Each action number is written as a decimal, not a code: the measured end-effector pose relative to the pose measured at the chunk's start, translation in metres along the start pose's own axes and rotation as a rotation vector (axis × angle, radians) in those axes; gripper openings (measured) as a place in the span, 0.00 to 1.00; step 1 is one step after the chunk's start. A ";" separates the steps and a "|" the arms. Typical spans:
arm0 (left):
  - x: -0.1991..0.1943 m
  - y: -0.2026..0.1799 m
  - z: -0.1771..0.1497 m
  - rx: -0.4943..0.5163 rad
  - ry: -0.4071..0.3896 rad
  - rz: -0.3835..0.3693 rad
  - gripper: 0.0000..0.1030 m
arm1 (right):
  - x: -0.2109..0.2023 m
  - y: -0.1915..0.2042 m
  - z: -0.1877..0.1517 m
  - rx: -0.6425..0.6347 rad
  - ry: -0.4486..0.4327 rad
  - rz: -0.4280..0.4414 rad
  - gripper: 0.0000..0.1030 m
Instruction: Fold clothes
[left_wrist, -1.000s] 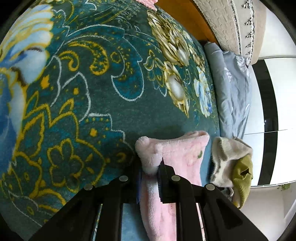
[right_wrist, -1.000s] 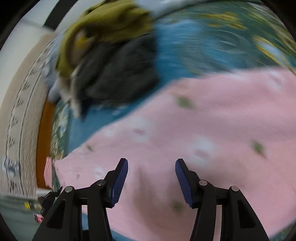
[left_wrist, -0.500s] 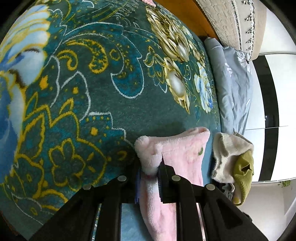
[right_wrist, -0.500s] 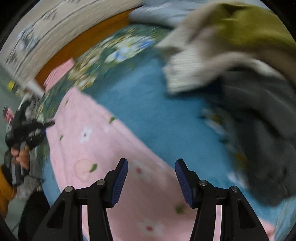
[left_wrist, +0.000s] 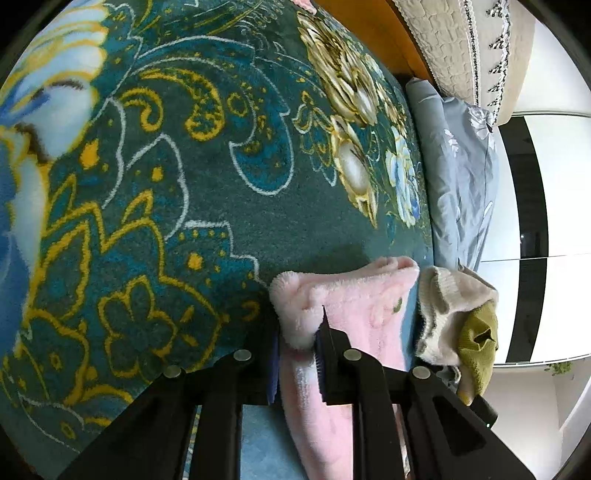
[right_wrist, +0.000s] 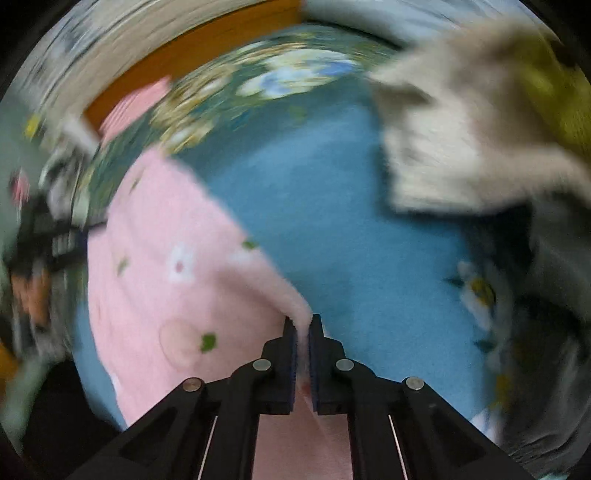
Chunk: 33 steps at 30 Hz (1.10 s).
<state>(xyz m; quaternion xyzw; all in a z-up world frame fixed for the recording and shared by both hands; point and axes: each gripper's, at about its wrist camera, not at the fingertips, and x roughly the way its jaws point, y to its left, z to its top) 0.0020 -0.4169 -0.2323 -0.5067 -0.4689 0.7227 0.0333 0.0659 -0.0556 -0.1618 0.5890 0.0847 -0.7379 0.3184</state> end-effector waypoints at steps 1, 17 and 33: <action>0.000 0.001 0.000 -0.008 0.000 -0.003 0.17 | 0.004 0.000 -0.002 0.002 0.018 -0.002 0.08; -0.020 -0.020 0.005 -0.062 -0.068 0.151 0.10 | -0.134 -0.072 -0.205 0.661 -0.281 -0.081 0.40; -0.040 -0.030 -0.017 0.045 -0.020 0.053 0.53 | -0.150 -0.072 -0.305 0.910 -0.388 -0.042 0.40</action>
